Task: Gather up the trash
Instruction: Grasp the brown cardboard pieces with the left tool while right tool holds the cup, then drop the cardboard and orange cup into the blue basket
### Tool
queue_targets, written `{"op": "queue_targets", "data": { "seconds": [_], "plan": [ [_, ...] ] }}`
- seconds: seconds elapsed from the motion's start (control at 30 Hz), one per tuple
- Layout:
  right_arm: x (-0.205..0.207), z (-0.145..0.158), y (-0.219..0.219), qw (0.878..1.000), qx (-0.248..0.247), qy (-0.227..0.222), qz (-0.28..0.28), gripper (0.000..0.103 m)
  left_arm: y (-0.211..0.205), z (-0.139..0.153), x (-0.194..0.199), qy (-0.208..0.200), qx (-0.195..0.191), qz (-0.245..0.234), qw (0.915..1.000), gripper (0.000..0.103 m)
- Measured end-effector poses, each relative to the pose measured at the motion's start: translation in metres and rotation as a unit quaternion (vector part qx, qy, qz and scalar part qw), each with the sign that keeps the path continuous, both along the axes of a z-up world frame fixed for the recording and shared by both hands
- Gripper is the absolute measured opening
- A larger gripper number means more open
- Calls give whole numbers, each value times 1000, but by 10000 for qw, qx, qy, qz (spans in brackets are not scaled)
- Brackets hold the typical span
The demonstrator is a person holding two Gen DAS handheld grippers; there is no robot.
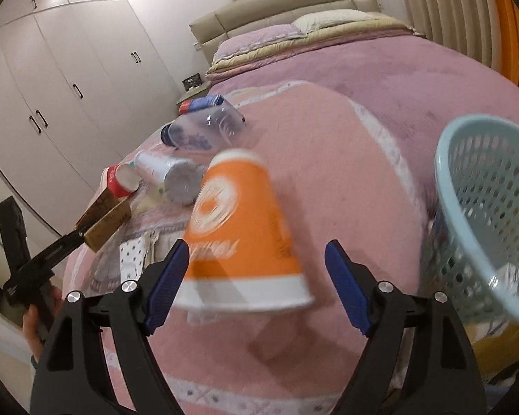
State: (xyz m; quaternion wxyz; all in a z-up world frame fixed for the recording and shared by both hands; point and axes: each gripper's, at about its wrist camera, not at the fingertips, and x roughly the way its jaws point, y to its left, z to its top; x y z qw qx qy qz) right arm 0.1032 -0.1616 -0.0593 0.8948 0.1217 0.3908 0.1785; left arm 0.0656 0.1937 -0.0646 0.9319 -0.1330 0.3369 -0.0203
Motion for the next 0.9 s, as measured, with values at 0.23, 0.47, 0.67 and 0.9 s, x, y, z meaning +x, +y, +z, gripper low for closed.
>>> {"op": "queue_targets", "data": {
  "seconds": [0.23, 0.47, 0.67, 0.9],
  "plan": [
    [9, -10, 5, 9994, 243, 236, 64, 77, -9, -2, 8, 225, 326, -43, 9992, 19],
    [16, -15, 18, 9992, 212, 344, -27, 76, -13, -5, 11, 328, 528, -44, 9981, 19],
    [12, -8, 26, 9983, 348, 413, 209, 46, -28, -3, 13, 375, 1028, 35, 9940, 11],
    [-4, 9, 18, 9998, -52, -56, 209, 40, -33, 20, -13, 84, -13, -207, 9998, 11]
  ]
}}
